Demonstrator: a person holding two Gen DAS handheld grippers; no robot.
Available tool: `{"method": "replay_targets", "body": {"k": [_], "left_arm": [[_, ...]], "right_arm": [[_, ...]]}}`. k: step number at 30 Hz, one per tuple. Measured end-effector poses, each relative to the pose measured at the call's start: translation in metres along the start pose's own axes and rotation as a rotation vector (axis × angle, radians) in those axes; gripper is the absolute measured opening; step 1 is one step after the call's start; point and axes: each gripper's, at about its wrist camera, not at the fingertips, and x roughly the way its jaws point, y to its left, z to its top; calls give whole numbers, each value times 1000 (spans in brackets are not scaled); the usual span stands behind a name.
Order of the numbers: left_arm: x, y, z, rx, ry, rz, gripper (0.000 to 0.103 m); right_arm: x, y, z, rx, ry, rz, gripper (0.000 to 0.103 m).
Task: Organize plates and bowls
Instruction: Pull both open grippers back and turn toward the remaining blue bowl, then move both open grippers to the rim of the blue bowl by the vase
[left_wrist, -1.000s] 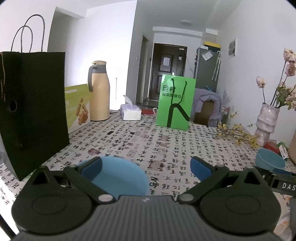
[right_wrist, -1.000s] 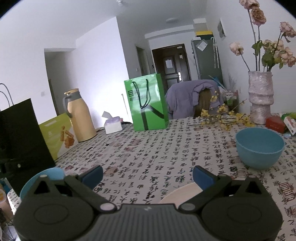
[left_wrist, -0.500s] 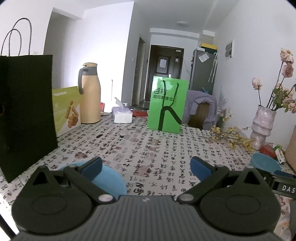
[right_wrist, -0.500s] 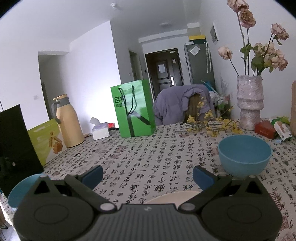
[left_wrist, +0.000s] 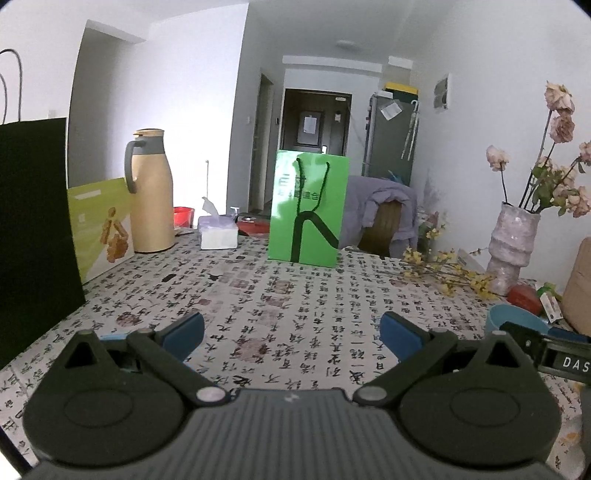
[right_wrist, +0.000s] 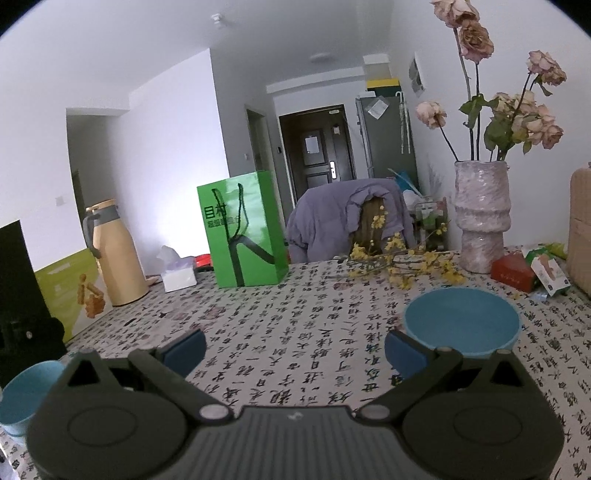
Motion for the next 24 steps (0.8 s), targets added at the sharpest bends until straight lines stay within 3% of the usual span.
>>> {"method": "replay_targets", "body": {"k": [24], "left_arm": [[49, -52, 19, 49, -12, -20, 103]], "right_arm": [[34, -42, 31, -16, -33, -51, 103]]}}
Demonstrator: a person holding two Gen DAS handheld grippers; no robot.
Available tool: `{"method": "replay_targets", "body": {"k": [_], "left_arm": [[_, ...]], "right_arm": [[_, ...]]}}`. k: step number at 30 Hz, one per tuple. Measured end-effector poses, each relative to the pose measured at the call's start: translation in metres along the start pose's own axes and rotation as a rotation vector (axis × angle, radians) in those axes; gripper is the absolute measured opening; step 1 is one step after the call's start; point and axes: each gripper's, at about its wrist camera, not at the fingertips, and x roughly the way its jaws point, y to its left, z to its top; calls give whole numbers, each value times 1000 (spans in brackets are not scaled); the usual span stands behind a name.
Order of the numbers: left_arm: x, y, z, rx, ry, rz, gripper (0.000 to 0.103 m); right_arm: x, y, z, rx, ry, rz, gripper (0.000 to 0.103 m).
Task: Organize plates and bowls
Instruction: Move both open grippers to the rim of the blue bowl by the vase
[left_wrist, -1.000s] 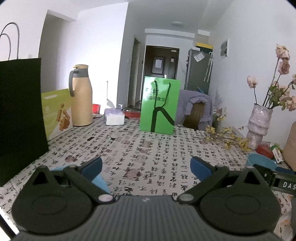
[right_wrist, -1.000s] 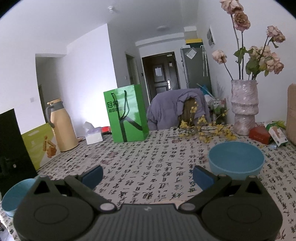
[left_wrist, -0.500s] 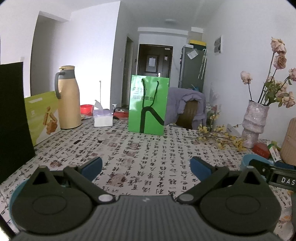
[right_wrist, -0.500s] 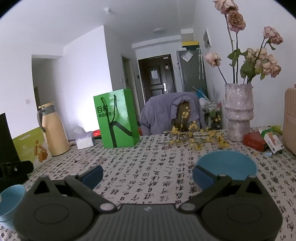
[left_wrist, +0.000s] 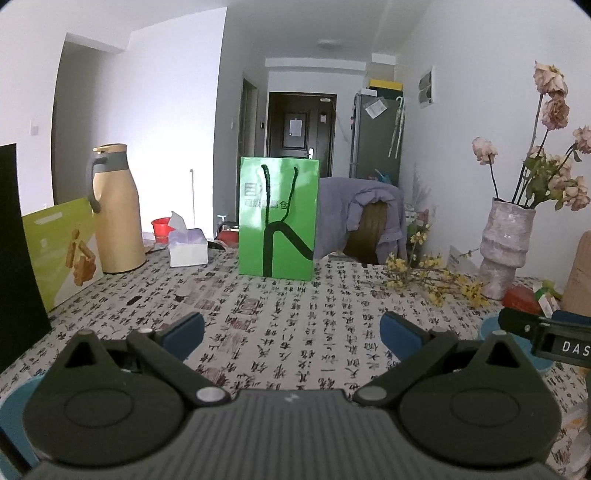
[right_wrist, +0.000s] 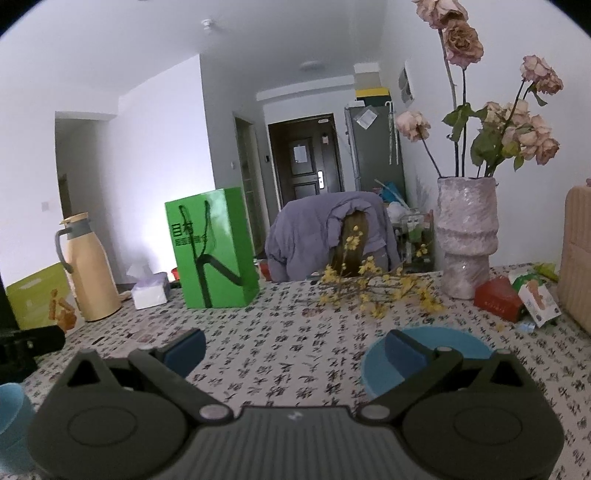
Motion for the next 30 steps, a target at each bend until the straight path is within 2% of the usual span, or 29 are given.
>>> {"method": "replay_targets", "body": {"k": [16, 30], "left_arm": [[37, -33, 9, 34, -13, -4, 103], [64, -64, 12, 51, -5, -62, 103]], "right_arm": [[43, -42, 13, 62, 15, -11, 103], [43, -91, 12, 145, -10, -65, 103]]}}
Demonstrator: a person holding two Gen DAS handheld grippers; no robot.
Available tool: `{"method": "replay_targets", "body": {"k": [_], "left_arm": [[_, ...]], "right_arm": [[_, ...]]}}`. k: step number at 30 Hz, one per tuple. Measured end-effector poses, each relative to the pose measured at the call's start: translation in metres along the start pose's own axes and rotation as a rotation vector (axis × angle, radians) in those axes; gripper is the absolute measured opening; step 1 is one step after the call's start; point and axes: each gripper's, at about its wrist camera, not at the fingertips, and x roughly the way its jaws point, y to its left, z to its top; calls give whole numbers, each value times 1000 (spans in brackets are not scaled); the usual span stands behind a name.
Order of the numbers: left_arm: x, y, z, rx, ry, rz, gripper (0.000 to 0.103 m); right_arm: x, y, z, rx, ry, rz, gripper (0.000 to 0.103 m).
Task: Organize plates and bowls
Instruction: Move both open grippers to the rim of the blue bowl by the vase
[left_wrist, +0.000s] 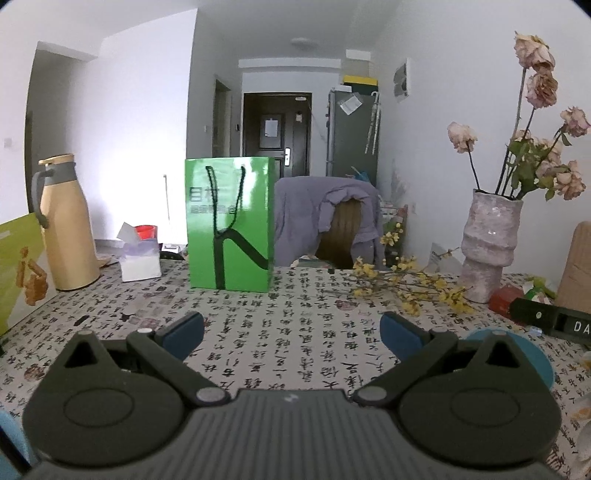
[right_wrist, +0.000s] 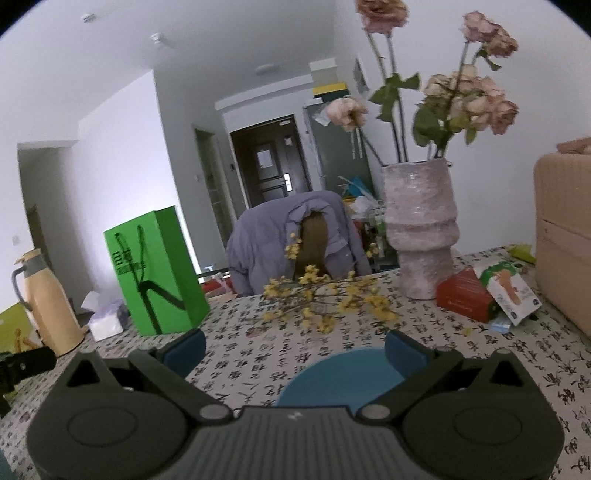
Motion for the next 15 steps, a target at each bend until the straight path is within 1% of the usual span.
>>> {"method": "replay_targets", "body": {"k": [4, 10, 15], "left_arm": [[10, -8, 1, 35, 16, -3, 103], [24, -11, 12, 10, 50, -46, 103], [33, -22, 22, 37, 74, -60, 103]], "right_arm": [[-1, -9, 0, 20, -4, -15, 103], [1, -22, 1, 47, -3, -45, 103], [7, -31, -1, 58, 7, -92, 103]]}}
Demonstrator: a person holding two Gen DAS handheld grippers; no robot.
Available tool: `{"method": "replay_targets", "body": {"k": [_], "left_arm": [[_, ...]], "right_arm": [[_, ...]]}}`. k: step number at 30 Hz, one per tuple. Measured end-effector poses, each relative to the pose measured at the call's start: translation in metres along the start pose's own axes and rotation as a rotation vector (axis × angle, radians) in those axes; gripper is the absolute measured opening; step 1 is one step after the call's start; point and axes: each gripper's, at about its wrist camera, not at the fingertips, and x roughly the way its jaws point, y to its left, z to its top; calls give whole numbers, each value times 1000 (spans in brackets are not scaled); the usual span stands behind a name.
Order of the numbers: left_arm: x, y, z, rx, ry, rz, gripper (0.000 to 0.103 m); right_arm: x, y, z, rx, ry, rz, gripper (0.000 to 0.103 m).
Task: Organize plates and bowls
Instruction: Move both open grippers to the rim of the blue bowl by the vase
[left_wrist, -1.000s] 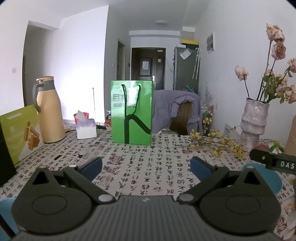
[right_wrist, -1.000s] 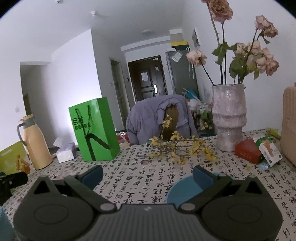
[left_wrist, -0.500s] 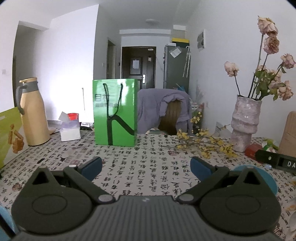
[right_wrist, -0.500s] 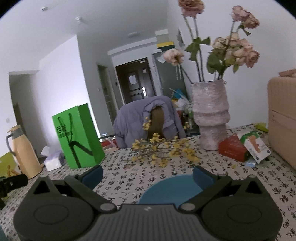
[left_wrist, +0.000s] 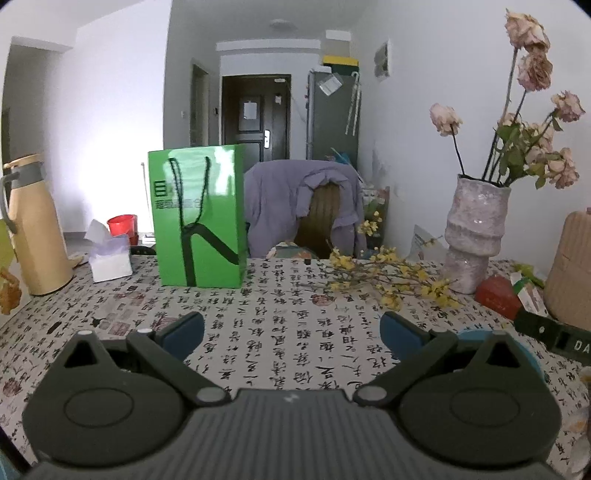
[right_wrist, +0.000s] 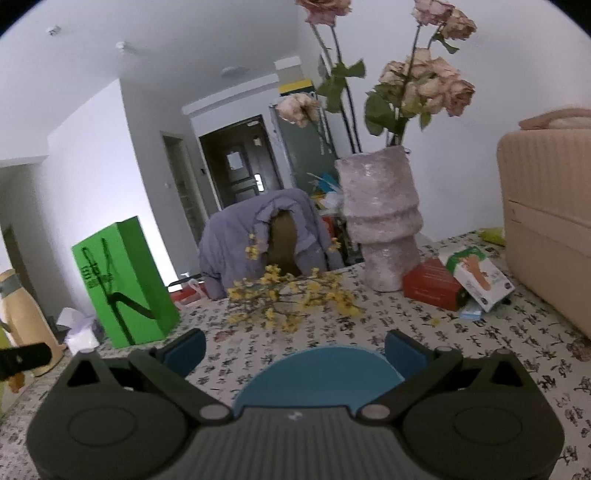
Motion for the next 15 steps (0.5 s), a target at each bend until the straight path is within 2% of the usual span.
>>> {"method": "replay_targets", "body": {"k": [9, 15], "left_arm": [[29, -33, 4, 17, 99, -56, 103], [46, -56, 2, 50, 147, -70, 103]], "right_arm": [[10, -19, -1, 50, 62, -71, 103], [26, -34, -6, 89, 169, -125, 103]]}}
